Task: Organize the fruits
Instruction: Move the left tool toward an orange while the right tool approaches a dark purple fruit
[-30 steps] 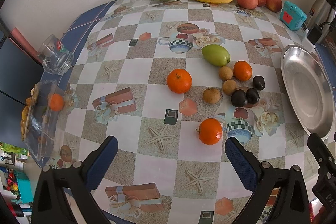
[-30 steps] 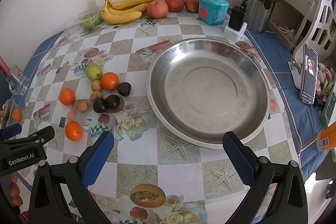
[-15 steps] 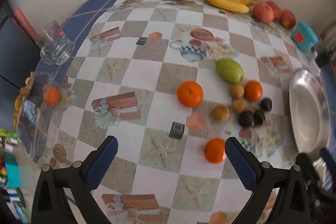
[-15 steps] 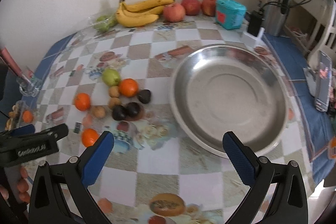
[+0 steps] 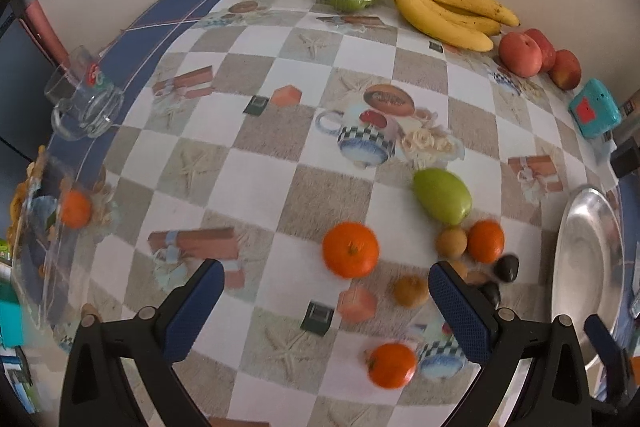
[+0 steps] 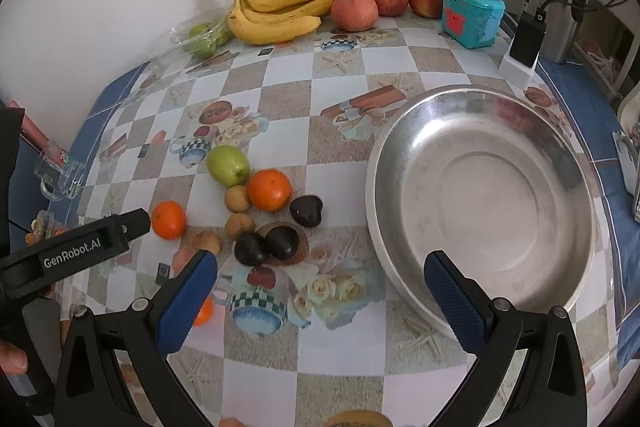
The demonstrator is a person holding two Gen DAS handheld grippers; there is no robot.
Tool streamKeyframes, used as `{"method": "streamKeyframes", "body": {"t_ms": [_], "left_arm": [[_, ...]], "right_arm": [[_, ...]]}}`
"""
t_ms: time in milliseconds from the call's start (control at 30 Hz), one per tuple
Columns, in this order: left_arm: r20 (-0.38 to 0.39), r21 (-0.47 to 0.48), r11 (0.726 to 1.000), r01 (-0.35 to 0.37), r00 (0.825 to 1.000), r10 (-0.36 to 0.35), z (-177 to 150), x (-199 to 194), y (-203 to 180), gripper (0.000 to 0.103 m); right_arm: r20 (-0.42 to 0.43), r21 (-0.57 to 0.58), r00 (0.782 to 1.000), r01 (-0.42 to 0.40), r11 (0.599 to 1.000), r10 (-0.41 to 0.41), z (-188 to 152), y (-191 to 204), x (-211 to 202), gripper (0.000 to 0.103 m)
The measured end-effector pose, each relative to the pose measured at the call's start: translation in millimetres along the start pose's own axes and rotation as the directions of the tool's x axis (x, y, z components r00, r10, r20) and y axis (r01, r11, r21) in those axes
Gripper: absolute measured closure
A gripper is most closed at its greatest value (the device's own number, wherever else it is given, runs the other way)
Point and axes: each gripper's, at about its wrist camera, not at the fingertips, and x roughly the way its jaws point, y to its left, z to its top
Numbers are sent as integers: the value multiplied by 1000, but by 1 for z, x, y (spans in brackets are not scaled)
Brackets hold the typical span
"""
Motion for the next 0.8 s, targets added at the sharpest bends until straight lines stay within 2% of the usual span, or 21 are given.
{"method": "streamKeyframes", "body": {"t_ms": [267, 400, 600, 800], "left_arm": [[8, 29, 998, -58, 998, 58, 14, 14, -5, 0], [-22, -28, 999, 40, 999, -41, 14, 22, 2, 3], [-59, -19, 998, 64, 996, -66, 11, 32, -2, 13], [-100, -30, 996, 82, 991, -84, 10, 43, -2, 28]], "right_arm": [[17, -11, 1000, -20, 1000, 20, 21, 3, 13, 1], [33, -36, 999, -38, 999, 40, 28, 7, 18, 2], [43, -73, 998, -47, 996, 50, 33, 11, 25, 12], [20, -103, 998, -50, 993, 52, 33, 15, 36, 30]]}}
